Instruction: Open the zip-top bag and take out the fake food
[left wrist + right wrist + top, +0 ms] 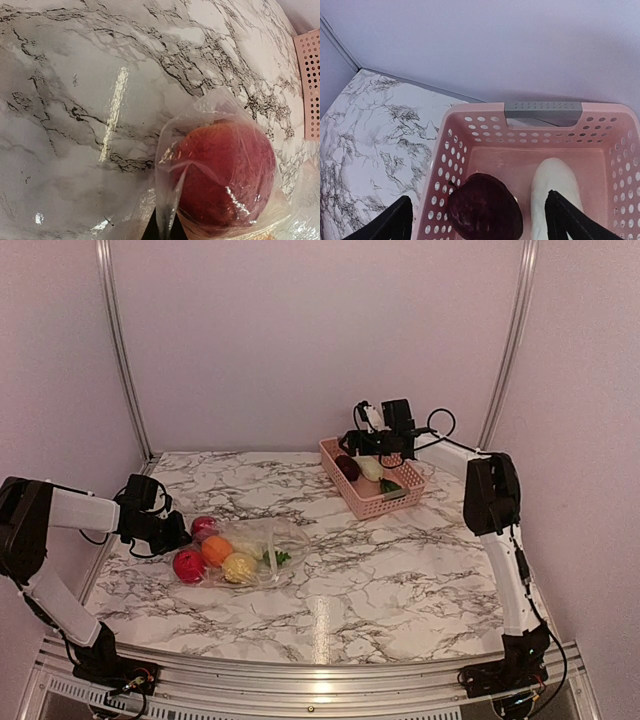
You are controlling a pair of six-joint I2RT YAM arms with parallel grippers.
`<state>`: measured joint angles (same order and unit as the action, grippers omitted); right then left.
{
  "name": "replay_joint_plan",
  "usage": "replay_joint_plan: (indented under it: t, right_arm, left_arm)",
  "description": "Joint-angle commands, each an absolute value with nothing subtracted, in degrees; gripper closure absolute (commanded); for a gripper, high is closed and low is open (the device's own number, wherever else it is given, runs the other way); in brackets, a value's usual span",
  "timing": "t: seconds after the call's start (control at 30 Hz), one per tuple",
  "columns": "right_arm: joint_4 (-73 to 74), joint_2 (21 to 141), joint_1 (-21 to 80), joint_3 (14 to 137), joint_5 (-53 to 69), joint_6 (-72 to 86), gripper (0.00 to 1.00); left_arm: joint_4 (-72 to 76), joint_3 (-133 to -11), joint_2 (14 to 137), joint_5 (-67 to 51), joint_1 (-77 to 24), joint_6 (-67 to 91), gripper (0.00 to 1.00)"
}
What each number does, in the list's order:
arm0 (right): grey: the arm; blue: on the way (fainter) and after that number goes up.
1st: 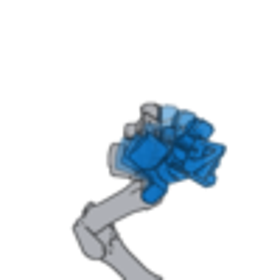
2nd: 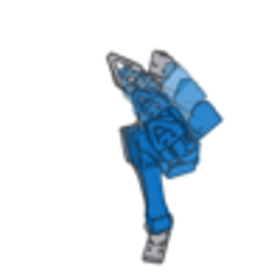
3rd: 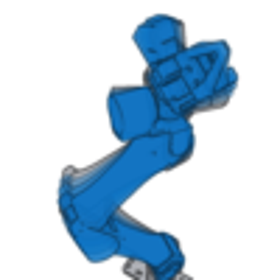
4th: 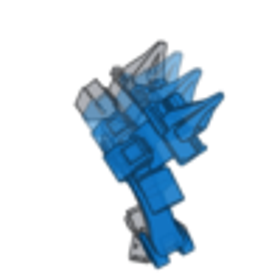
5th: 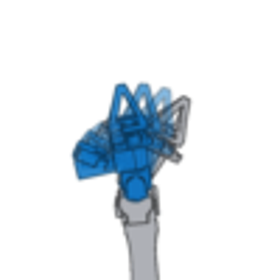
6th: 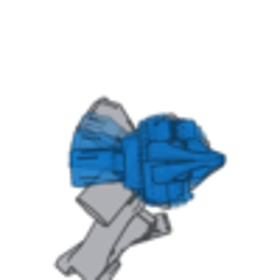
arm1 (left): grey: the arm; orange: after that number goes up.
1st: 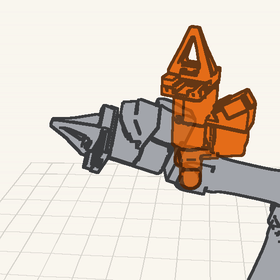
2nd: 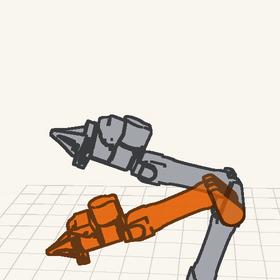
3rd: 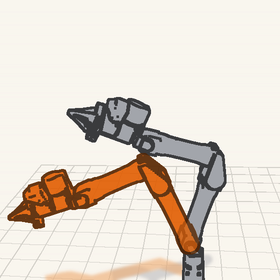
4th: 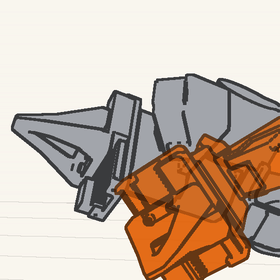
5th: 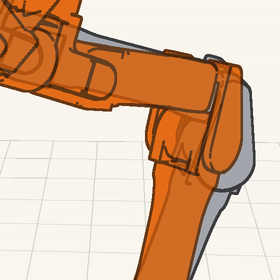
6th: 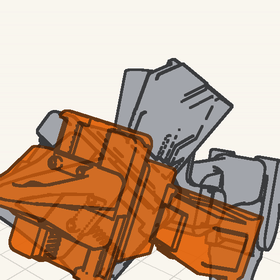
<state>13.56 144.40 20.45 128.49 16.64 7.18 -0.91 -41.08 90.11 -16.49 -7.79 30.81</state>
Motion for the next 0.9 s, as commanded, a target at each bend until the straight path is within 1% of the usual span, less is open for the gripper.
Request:
replay_joint_plan:
  t: [0.0,0.13,0.33,0.53,0.7,0.87]
  right_arm:
    - [15.4,137.0,20.3,126.3,20.5,6.6,0.14]
    - [13.3,127.4,21.9,114.4,24.1,4.8,0.20]
    - [11.0,114.1,26.5,95.5,28.1,0.4,0.24]
    - [11.3,105.9,32.3,83.4,31.0,-6.2,0.29]
    - [11.0,103.7,37.4,76.7,31.4,-9.7,0.42]
    - [9.4,106.1,41.5,73.7,31.1,-10.8,0.59]
  left_arm:
    - [-2.2,-41.0,91.1,-16.1,-7.3,30.6,1.00]
    - [-1.2,-40.4,90.8,-16.5,-7.3,30.8,1.00]
    - [-0.5,-40.1,90.6,-17.2,-7.3,30.7,1.00]
    - [-0.5,-40.0,90.4,-17.9,-7.3,30.4,1.00]
    - [-0.5,-40.1,90.3,-18.5,-7.3,29.7,1.00]
    - [-0.5,-40.5,90.7,-18.9,-7.3,29.2,1.00]
